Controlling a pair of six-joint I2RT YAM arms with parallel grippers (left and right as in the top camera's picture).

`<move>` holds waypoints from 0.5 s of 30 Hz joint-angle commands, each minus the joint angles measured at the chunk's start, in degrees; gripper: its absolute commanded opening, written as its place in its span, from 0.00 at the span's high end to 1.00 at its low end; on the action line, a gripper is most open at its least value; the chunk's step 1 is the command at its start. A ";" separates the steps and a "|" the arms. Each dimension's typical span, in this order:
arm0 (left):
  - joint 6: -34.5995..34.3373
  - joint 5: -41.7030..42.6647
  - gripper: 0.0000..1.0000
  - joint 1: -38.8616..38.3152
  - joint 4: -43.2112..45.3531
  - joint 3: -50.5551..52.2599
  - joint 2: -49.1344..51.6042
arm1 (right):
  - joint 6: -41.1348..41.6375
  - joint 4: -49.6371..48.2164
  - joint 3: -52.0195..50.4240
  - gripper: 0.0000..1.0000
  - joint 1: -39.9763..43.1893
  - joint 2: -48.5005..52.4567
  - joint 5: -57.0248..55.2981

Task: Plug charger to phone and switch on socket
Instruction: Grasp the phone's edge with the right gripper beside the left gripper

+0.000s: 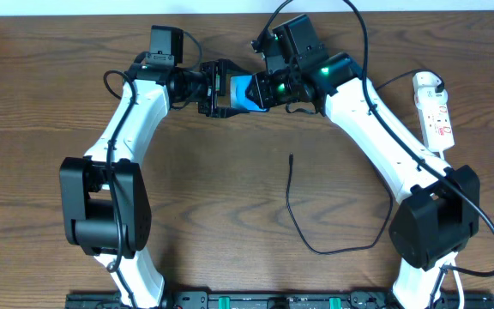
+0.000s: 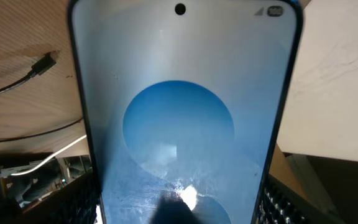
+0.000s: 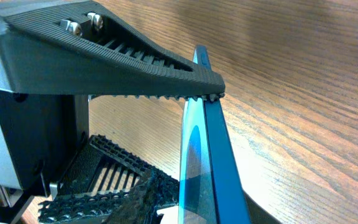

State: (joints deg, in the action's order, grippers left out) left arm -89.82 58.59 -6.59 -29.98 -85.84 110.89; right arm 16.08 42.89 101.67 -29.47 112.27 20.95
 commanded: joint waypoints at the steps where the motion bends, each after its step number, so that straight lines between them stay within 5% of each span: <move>1: -0.31 0.74 0.93 0.07 0.15 -0.04 -2.36 | -0.24 0.17 0.63 0.89 -0.24 0.37 0.37; 3: -0.33 0.74 0.93 0.07 0.15 -0.04 -2.36 | -0.24 0.20 0.63 0.99 -0.24 0.37 0.37; 12: 0.22 0.81 0.92 0.22 0.90 -0.04 -2.36 | -0.24 -0.42 0.63 0.99 0.81 0.37 0.33; 15: 0.37 3.80 0.73 0.81 4.26 -0.04 -2.36 | 0.11 -0.92 0.63 0.99 2.86 0.35 0.33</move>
State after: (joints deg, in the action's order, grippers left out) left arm -89.93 58.02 -5.67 -27.66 -85.91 110.08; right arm 16.27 43.77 101.41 -29.02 113.16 21.23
